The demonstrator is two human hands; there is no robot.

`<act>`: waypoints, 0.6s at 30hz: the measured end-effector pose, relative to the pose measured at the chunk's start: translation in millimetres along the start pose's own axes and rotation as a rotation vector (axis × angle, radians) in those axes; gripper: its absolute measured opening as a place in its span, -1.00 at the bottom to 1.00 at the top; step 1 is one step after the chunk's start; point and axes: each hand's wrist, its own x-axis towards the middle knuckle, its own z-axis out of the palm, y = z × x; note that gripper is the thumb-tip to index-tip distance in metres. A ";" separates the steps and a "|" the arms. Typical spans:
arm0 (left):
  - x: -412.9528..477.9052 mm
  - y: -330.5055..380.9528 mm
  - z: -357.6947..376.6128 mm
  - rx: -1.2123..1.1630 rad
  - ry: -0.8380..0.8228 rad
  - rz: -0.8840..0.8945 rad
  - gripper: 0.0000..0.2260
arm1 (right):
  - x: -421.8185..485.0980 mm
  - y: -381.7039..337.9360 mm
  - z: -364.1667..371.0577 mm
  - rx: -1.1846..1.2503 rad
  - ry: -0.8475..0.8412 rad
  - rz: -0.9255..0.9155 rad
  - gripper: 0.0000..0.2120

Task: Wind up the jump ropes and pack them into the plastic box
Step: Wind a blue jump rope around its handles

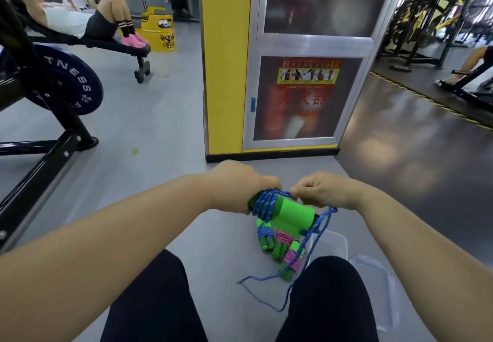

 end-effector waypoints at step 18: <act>-17.7 -35.2 14.0 -0.674 0.056 -0.166 -0.78 | 21.5 42.7 87.6 0.277 -0.009 0.080 -0.76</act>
